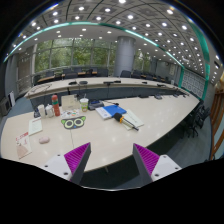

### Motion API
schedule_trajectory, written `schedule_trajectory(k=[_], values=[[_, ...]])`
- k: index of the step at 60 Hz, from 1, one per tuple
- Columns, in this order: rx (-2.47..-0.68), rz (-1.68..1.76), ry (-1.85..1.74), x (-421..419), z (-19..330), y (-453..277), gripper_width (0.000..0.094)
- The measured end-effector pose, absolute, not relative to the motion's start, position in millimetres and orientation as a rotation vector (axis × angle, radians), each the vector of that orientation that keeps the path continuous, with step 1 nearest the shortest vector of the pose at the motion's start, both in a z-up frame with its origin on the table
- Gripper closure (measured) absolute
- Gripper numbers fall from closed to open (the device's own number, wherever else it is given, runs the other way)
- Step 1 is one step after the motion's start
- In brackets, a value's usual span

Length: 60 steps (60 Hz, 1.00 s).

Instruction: Arrange mouse

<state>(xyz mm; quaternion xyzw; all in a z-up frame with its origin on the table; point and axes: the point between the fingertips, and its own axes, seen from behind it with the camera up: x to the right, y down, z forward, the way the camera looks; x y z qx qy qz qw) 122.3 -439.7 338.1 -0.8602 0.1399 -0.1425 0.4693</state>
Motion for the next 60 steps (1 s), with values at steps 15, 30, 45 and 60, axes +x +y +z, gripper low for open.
schedule_trajectory(k=[15, 30, 45, 60], values=[[-2.209, -0.294, 0.275, 71, 239, -419, 0.0086], [-2.245, -0.089, 0.076, -78, 122, -343, 0.0087], [-2.240, 0.029, -0.039, -213, 39, -238, 0.0087], [-2.241, -0.007, -0.052, -259, -1, -149, 0.0087]])
